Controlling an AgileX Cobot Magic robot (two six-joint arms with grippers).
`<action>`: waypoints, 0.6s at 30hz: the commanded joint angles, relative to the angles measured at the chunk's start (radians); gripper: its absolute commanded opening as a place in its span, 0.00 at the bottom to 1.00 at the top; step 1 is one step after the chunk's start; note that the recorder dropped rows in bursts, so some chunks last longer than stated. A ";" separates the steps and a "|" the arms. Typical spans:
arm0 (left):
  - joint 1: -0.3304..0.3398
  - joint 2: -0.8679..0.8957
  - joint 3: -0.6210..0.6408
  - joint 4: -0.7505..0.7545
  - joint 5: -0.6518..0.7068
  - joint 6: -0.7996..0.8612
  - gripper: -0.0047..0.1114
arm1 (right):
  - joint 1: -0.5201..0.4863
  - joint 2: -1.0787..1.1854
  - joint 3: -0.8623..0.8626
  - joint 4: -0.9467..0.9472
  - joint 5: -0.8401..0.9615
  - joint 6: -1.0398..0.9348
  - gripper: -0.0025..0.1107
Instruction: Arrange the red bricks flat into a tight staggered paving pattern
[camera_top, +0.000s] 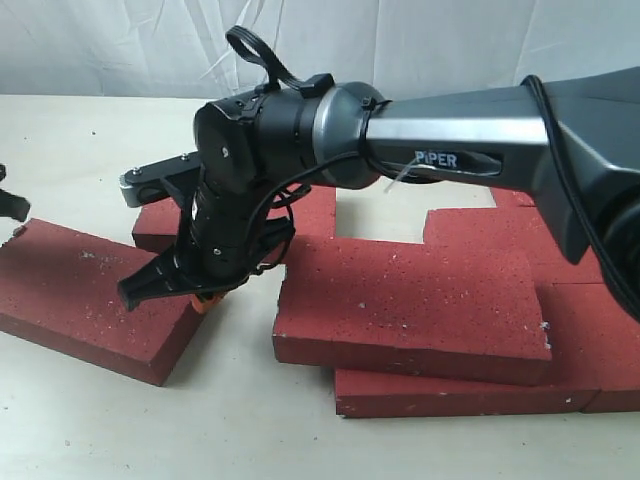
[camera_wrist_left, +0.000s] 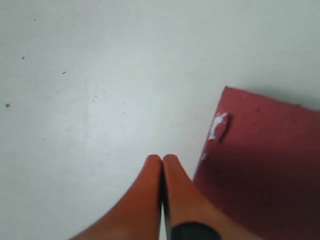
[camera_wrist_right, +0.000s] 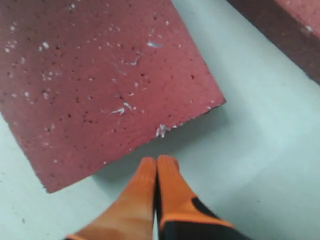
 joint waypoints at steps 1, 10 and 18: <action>-0.002 -0.028 -0.042 -0.290 -0.056 0.069 0.04 | -0.004 -0.049 -0.008 0.042 -0.066 0.001 0.01; -0.044 -0.037 -0.069 -0.766 -0.033 0.464 0.04 | -0.149 -0.084 -0.008 0.074 -0.098 0.001 0.01; -0.143 0.004 -0.087 -0.820 -0.110 0.519 0.04 | -0.332 -0.079 -0.008 0.108 -0.088 -0.014 0.01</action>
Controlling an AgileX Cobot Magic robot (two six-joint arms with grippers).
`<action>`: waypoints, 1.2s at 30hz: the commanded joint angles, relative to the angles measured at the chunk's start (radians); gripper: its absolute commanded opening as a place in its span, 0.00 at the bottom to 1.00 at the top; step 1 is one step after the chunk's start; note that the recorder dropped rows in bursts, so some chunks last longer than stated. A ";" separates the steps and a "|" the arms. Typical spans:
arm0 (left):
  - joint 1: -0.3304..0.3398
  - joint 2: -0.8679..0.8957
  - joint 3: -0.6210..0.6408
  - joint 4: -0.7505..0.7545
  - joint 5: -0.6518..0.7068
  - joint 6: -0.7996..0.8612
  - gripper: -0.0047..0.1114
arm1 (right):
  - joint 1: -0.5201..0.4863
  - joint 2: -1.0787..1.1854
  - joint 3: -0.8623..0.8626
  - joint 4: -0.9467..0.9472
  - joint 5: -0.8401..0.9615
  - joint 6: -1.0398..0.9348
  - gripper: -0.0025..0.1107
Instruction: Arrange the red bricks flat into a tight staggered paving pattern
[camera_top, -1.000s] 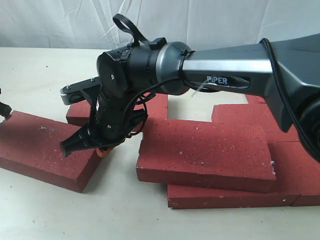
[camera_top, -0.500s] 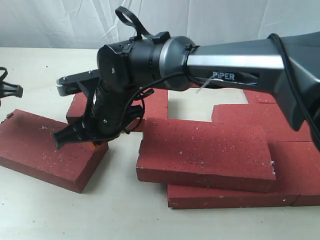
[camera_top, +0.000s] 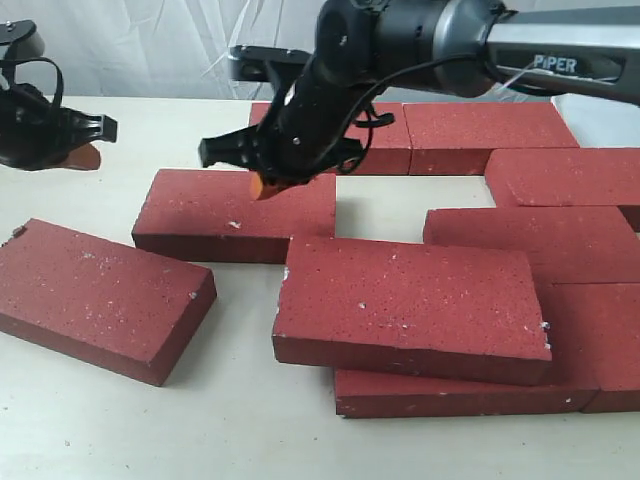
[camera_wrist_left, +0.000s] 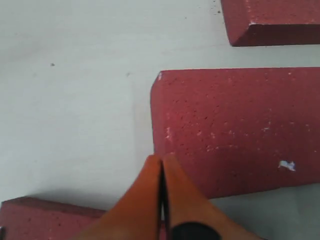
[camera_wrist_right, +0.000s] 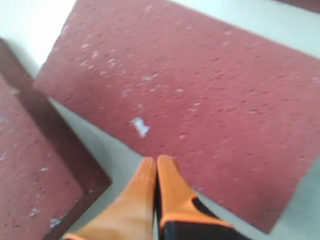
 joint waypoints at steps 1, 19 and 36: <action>-0.035 0.029 -0.010 -0.017 -0.073 0.016 0.04 | -0.081 -0.004 -0.004 0.008 0.005 -0.012 0.01; -0.042 0.211 -0.012 -0.109 -0.165 0.016 0.04 | -0.090 0.127 -0.004 0.009 -0.104 -0.042 0.01; -0.042 0.399 -0.149 -0.215 -0.086 0.054 0.04 | -0.092 0.175 -0.004 -0.020 -0.265 -0.042 0.01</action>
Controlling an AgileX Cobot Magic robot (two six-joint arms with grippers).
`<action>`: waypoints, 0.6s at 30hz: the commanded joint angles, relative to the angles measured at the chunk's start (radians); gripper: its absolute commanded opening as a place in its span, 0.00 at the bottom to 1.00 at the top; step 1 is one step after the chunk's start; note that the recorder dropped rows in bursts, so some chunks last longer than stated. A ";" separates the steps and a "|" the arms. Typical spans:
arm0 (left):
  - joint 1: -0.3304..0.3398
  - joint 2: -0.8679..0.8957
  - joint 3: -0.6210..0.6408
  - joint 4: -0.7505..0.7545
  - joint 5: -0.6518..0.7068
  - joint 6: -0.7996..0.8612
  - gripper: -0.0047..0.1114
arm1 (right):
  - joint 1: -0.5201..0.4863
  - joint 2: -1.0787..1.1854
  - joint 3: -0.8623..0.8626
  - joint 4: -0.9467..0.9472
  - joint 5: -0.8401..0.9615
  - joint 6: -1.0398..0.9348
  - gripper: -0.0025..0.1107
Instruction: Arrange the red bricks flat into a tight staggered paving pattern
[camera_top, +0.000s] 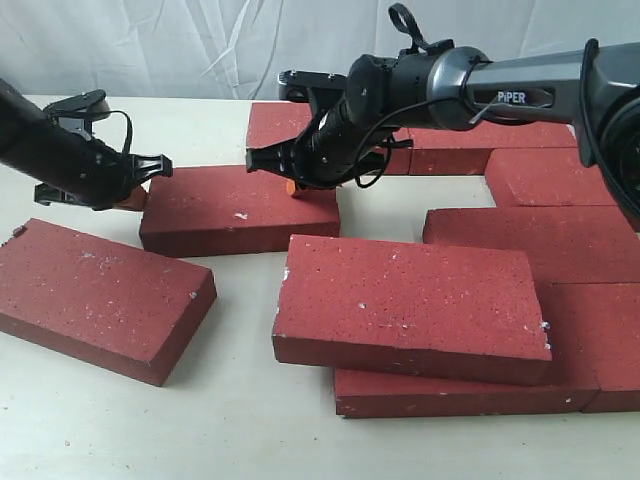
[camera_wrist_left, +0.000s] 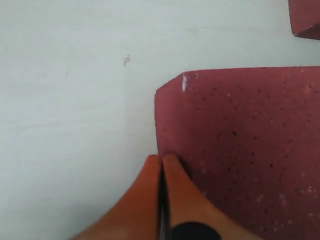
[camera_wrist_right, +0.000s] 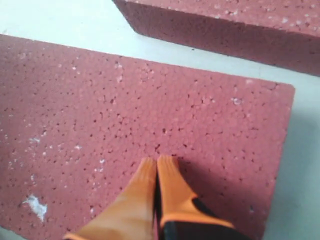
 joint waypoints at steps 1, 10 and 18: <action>-0.002 0.032 -0.038 -0.066 0.015 0.057 0.04 | -0.006 0.013 -0.004 -0.029 -0.046 -0.008 0.01; -0.002 0.035 -0.059 -0.351 0.019 0.289 0.04 | -0.006 0.013 -0.004 -0.057 -0.110 -0.008 0.01; -0.002 0.035 -0.059 -0.296 0.019 0.294 0.04 | -0.006 -0.004 -0.004 -0.051 -0.092 -0.008 0.01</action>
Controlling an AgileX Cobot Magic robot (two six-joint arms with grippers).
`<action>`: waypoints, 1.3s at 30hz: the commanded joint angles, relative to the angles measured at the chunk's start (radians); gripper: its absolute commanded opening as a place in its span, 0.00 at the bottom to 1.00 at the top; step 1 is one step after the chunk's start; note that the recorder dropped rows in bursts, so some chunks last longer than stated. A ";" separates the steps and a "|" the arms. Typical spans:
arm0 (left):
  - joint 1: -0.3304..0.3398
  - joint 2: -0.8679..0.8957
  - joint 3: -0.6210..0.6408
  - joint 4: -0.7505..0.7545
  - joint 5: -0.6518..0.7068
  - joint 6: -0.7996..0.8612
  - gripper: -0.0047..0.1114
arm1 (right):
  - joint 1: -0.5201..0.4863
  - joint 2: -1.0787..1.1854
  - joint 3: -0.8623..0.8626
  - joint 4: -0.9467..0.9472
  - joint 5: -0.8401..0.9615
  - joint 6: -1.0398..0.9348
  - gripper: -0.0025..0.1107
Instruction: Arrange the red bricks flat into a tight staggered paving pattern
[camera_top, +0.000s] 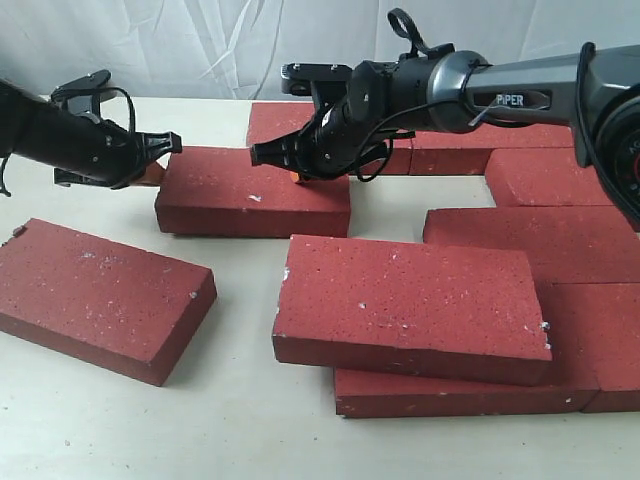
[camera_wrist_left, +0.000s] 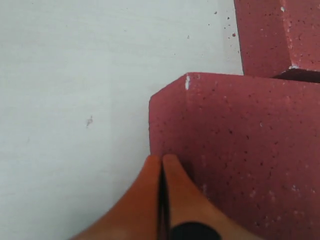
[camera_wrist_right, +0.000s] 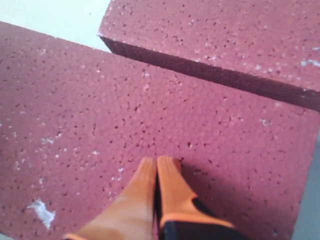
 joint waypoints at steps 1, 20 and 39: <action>-0.002 0.000 -0.008 0.043 0.019 0.005 0.04 | -0.003 -0.029 -0.004 0.009 0.002 -0.006 0.01; 0.033 -0.169 -0.008 0.428 0.286 -0.261 0.04 | 0.008 -0.199 -0.004 -0.026 0.353 -0.038 0.01; 0.027 -0.125 -0.008 0.457 0.190 -0.401 0.04 | 0.019 -0.110 -0.004 -0.059 0.446 -0.059 0.01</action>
